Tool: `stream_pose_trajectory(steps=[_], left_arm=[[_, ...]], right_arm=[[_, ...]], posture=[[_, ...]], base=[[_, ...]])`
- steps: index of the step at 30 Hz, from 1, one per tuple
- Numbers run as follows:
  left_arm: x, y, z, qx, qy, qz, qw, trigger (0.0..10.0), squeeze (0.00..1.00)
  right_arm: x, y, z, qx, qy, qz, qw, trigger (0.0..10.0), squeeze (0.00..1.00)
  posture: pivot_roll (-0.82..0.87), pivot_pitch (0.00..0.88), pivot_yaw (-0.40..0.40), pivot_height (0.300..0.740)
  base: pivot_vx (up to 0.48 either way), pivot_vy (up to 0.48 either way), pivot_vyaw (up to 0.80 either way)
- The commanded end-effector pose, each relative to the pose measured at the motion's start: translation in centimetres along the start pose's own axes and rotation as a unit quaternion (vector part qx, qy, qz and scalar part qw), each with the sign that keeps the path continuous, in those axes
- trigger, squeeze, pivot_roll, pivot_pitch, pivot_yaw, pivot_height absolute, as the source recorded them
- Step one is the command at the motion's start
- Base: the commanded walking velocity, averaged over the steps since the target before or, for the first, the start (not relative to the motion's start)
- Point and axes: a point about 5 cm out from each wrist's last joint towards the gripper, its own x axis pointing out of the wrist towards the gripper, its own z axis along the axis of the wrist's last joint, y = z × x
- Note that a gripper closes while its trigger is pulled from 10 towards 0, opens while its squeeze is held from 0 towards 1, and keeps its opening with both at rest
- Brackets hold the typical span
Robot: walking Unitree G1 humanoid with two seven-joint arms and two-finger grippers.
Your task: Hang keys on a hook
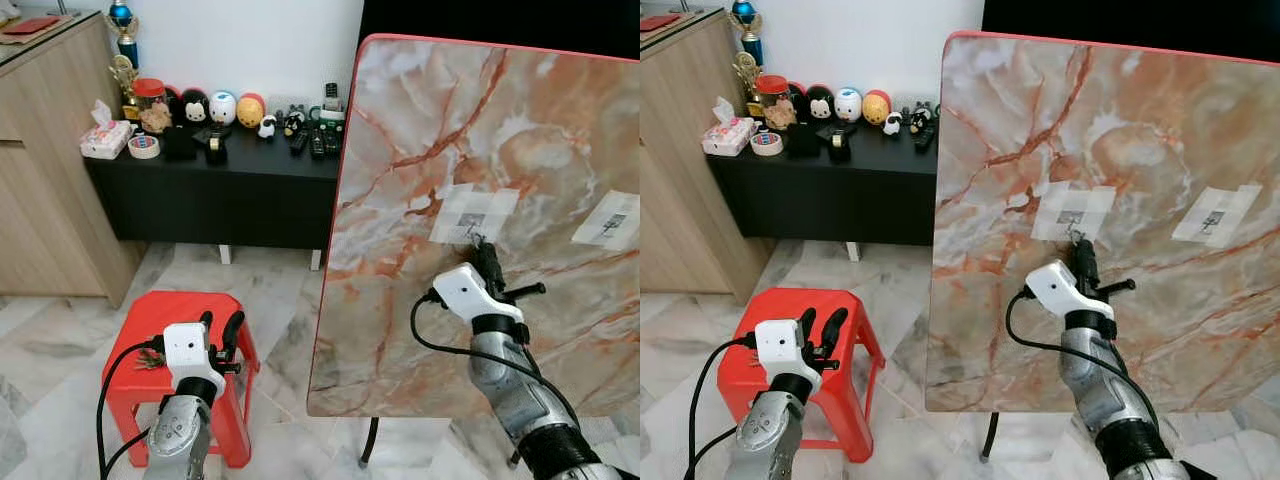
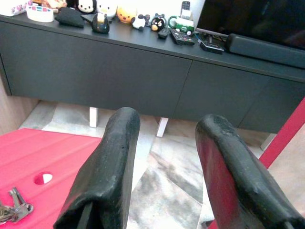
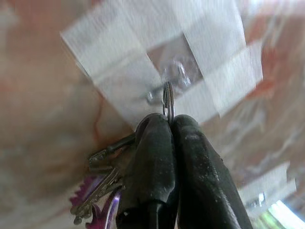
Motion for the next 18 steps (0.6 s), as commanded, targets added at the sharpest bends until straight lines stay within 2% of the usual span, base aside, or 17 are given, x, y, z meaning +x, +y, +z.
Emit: stream_pose_trajectory(steps=[1, 18], left_arm=[[-0.12, -0.29, -0.09, -0.001, 0.005, -0.004, 1.000, 10.0, 0.00], [-0.20, -0.34, -0.16, -0.002, 0.006, -0.003, 1.000, 10.0, 0.00]], right_arm=[[0.36, -0.38, 0.05, -0.009, -0.004, 0.000, 1.000, 10.0, 0.00], [0.14, -0.12, -0.17, -0.023, -0.001, 0.013, 1.000, 10.0, 0.00]], posture=[[0.03, 0.002, -0.137, 0.740], [0.03, 0.006, -0.136, 0.740]], base=[[0.000, 0.000, 0.00], [0.000, 0.000, 0.00]])
